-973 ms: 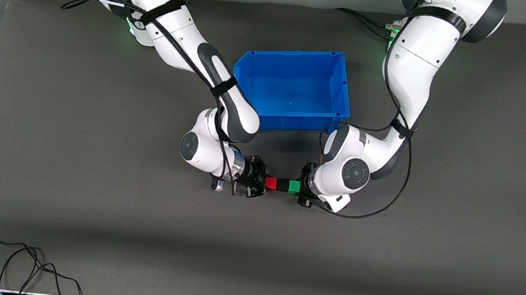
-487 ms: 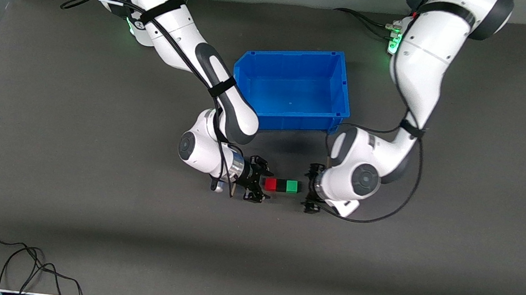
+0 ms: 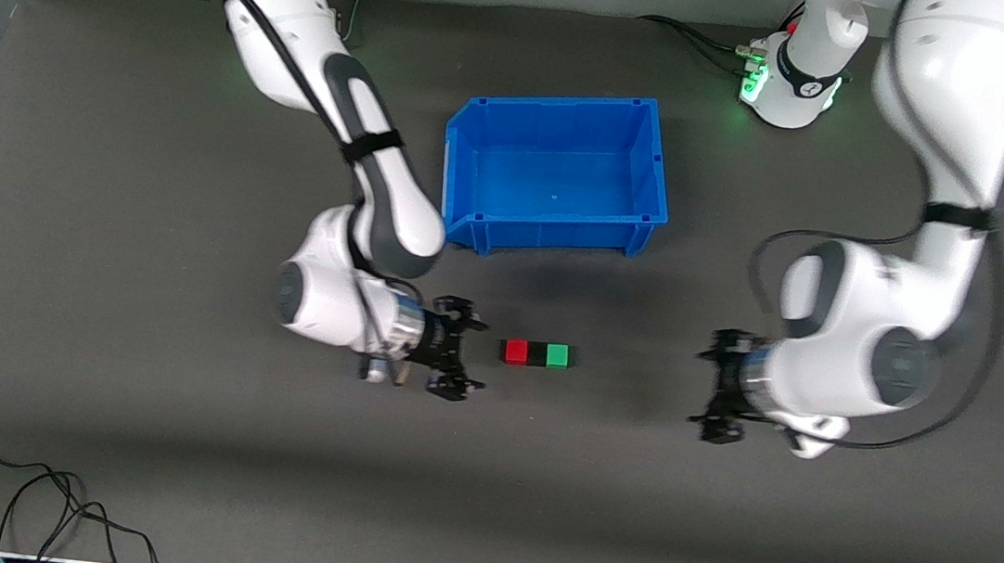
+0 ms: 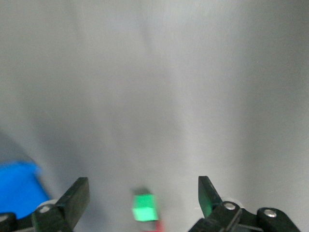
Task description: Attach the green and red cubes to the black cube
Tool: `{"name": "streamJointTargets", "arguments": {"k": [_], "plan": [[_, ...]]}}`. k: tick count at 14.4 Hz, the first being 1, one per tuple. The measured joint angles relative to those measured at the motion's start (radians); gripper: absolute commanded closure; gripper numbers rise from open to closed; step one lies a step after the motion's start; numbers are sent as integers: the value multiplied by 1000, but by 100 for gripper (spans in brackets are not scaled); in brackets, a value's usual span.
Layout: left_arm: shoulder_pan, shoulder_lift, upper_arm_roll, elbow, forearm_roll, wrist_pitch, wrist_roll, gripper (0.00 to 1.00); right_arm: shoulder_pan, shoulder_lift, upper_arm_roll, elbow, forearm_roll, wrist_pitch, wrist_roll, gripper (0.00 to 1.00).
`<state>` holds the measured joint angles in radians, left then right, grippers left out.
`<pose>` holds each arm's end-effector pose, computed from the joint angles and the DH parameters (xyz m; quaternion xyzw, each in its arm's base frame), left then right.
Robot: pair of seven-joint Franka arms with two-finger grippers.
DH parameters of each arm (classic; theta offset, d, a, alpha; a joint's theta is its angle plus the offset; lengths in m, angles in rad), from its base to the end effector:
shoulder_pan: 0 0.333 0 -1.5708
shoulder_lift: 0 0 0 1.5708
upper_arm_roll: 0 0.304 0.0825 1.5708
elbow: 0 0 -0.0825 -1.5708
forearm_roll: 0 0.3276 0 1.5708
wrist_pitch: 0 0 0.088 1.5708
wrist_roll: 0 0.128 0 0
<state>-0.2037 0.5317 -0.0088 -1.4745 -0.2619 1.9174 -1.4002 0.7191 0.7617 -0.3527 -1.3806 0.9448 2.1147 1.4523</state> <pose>0.6157 -0.1559 0.3574 0.7925 0.5957 -0.1192 0.0533 0.5994 0.3440 0.2905 -0.7074 0.6483 0.2114 0.1861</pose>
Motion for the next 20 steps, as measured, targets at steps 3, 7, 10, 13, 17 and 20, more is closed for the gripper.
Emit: {"name": "streamJointTargets", "arguments": {"k": [3,7,10,13,17,20], "plan": [[96,-48,5,-1,109,-133,383,0,-10,-131,-70,9,-235,-207,-15,0],[244,-125,7,-1,175,-231,901,0,-14,-302,-80,7,-541,-403,-146,0],[267,-181,6,-12,229,-264,1020,0,-79,-402,-80,6,-678,-511,-392,0],[262,-264,-2,-53,255,-300,1059,0,-235,-494,-30,-10,-751,-572,-676,0],[317,-404,5,-146,263,-340,1293,0,-517,-615,183,-89,-874,-583,-948,0],[332,-437,1,-153,262,-367,1358,0,-640,-664,244,-132,-888,-573,-1162,0]]}}
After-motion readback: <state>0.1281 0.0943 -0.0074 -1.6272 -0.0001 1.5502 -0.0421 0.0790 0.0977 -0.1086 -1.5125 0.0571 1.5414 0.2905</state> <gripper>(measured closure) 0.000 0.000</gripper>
